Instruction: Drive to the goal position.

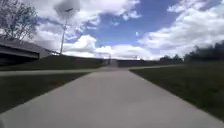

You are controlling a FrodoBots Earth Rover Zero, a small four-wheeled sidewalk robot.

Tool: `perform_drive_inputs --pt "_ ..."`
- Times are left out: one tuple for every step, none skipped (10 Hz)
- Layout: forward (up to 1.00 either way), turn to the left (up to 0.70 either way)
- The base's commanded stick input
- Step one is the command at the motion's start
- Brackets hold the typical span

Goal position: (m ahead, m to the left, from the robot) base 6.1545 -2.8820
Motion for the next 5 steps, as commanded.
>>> perform_drive_inputs --pt "1.0 0.0" --pt "1.0 0.0" --pt "1.0 0.0" --pt "1.0 0.0" --pt "1.0 0.0"
